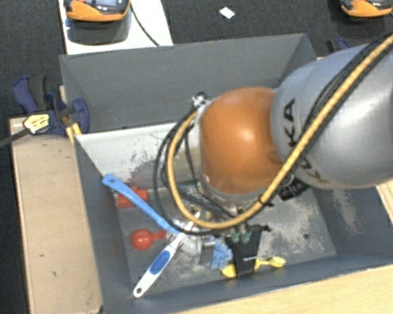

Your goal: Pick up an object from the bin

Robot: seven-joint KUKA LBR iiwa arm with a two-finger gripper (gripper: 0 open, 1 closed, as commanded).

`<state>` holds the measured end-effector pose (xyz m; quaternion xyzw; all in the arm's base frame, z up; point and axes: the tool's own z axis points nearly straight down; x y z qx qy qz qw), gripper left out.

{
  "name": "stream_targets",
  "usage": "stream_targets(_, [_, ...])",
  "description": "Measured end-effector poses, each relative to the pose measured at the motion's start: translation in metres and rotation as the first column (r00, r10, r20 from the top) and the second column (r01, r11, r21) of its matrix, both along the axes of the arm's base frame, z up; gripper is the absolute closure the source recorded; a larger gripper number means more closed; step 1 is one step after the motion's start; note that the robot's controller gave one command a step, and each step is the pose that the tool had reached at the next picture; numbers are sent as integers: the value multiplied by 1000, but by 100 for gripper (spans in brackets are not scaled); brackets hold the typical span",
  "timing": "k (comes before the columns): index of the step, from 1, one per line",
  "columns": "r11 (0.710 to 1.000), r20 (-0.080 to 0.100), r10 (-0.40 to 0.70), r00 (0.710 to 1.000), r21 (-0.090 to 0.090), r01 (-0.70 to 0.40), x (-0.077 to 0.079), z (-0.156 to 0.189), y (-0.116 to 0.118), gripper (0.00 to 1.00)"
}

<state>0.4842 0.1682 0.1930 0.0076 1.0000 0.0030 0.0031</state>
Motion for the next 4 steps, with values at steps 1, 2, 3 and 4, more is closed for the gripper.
stream_targets(1, [999, -3, 51, 999, -5, -51, 3, -20, -3, 0])
stream_targets(2, [1000, 2, -28, 1000, 0, 28, -6, -8, 16, 0])
stream_targets(3, [1000, 4, 23, 1000, -3, -23, 16, -23, 19, 0])
stream_targets(4, [998, 8, -65, 998, 3, 65, 7, -14, 35, 0])
